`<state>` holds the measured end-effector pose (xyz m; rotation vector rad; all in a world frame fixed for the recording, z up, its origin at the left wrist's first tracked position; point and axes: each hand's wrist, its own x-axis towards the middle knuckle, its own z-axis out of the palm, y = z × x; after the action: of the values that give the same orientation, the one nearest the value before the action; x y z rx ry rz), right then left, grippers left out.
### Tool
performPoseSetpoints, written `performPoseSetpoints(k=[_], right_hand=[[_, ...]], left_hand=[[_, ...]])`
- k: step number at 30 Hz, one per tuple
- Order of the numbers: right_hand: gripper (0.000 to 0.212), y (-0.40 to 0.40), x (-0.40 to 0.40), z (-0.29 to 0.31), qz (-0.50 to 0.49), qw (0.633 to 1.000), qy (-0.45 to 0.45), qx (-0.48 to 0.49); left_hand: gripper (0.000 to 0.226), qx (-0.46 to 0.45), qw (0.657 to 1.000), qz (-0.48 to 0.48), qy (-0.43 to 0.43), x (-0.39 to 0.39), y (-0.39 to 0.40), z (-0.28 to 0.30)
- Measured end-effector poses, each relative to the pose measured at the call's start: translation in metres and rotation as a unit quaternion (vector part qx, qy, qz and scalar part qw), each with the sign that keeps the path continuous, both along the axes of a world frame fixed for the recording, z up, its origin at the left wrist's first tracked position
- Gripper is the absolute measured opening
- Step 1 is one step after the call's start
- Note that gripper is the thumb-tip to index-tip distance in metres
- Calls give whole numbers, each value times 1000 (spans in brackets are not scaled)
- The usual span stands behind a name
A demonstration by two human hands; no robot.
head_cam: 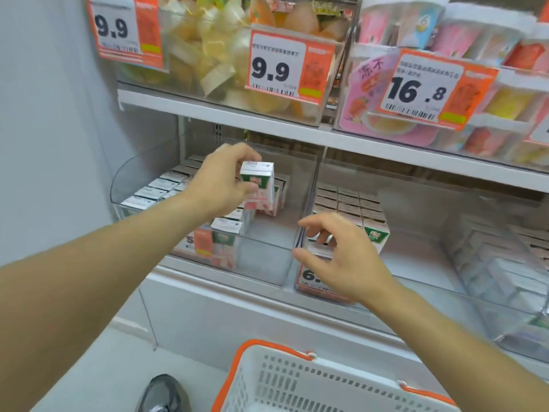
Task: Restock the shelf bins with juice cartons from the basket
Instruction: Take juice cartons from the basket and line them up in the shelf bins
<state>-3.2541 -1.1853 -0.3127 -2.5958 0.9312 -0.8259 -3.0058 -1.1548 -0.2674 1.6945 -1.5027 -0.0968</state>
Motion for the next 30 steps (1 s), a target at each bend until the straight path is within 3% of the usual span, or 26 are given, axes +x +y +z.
performPoseSetpoints(k=[7, 12, 19, 21, 24, 27, 30], right_hand=[[39, -13, 0, -16, 28, 998, -54, -33], [40, -12, -2, -19, 35, 996, -75, -34], [37, -8, -2, -17, 28, 998, -52, -36], [38, -3, -4, -14, 25, 998, -55, -28], [32, 13, -9, -7, 20, 992, -111, -52], [18, 38, -22, -7, 15, 978, -179, -104], [13, 67, -41, -27, 33, 974, -212, -77]], left_hand=[[46, 78, 993, -14, -86, 2, -88, -15], [51, 205, 960, 35, -187, 9, -117, -35], [58, 203, 939, 65, -271, 4, -110, -38], [53, 172, 958, 47, -225, 2, -93, -30], [27, 51, 982, 43, -176, -12, -53, -21], [6, -91, 986, 22, -139, -42, -1, -26], [5, -145, 985, -6, -90, -81, 54, -52]])
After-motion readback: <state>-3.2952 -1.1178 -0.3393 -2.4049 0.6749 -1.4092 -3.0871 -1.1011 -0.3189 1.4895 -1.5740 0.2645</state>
